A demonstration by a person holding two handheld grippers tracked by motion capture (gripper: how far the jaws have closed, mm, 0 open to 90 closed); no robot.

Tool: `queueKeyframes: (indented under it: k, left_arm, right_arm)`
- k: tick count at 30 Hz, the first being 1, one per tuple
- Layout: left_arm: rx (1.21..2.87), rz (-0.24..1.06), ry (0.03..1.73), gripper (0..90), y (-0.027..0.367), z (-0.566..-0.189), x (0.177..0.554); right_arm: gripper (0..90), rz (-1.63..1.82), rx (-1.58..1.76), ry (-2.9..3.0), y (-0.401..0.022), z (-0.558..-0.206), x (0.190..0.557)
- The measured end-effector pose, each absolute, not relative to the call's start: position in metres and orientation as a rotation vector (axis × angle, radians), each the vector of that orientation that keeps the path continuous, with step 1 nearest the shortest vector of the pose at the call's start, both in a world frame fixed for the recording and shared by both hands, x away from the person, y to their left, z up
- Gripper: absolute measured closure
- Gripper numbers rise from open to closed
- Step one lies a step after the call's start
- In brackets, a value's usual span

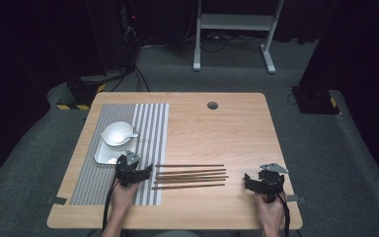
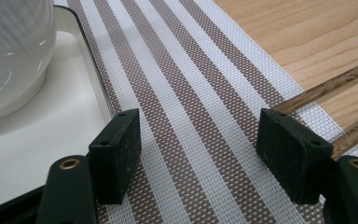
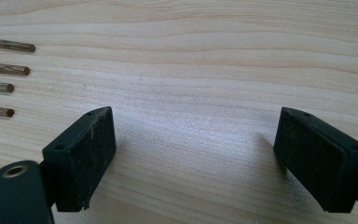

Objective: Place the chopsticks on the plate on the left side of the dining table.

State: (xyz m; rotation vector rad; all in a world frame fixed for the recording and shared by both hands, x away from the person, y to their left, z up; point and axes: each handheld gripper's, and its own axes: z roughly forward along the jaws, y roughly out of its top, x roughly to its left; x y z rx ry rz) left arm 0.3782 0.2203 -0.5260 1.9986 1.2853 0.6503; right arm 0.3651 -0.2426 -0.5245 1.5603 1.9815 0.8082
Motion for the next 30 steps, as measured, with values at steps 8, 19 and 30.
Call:
queueKeyframes:
  k: [8,19,30]
  left_arm:
    - [1.991,0.628,1.292,31.0,0.2214,-0.5261,0.3792]
    - [1.993,0.629,1.292,30.8,0.2214,-0.5261,0.3792]
    - [1.994,0.583,1.269,26.1,0.2231,-0.5236,0.3774]
  right_arm:
    - [12.4,0.808,1.571,1.973,-0.2421,-0.5246,0.3670]
    - [12.6,0.808,1.577,1.967,-0.2417,-0.5246,0.3664]
    - [12.9,0.809,1.577,1.967,-0.2416,-0.5245,0.3663]
